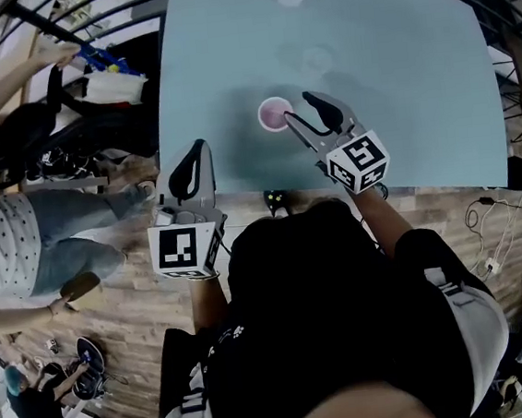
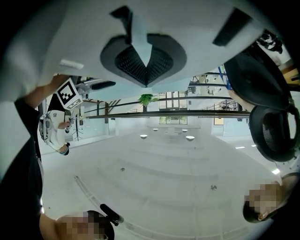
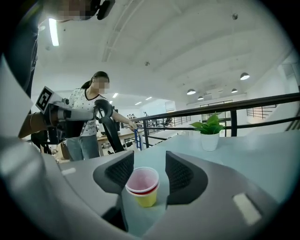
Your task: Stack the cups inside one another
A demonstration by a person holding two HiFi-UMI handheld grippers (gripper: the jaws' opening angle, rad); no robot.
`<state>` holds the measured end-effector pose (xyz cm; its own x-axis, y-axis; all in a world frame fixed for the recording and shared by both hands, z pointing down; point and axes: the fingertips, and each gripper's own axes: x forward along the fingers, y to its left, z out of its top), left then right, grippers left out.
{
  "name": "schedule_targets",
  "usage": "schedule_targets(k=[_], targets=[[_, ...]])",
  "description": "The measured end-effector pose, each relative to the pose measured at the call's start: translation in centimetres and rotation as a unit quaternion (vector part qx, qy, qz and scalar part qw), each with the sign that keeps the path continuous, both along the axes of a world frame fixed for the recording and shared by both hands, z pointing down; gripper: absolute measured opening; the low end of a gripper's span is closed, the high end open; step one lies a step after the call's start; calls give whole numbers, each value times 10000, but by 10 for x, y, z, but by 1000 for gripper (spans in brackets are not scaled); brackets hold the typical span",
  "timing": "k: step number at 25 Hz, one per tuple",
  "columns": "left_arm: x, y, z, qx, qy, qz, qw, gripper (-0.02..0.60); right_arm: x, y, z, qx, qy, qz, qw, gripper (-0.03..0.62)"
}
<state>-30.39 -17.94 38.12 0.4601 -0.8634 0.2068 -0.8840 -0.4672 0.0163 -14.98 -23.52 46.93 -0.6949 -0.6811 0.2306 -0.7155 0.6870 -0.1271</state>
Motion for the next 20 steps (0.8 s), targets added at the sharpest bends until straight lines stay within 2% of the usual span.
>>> schedule_targets(k=[4, 8, 15, 20], targets=[[23, -9, -3, 39, -28, 321, 9995, -12, 30, 3, -5, 24, -70, 368, 9993, 186], [49, -19, -5, 55, -34, 661, 9978, -12, 59, 8, -8, 40, -95, 716, 9974, 111], [84, -32, -5, 70, -79, 1143, 9934, -12, 100, 2, -3, 33, -107, 1283, 9917, 114], [88, -47, -3, 43, -162, 1259, 9919, -12, 108, -24, -3, 113, -73, 1437, 9895, 139]])
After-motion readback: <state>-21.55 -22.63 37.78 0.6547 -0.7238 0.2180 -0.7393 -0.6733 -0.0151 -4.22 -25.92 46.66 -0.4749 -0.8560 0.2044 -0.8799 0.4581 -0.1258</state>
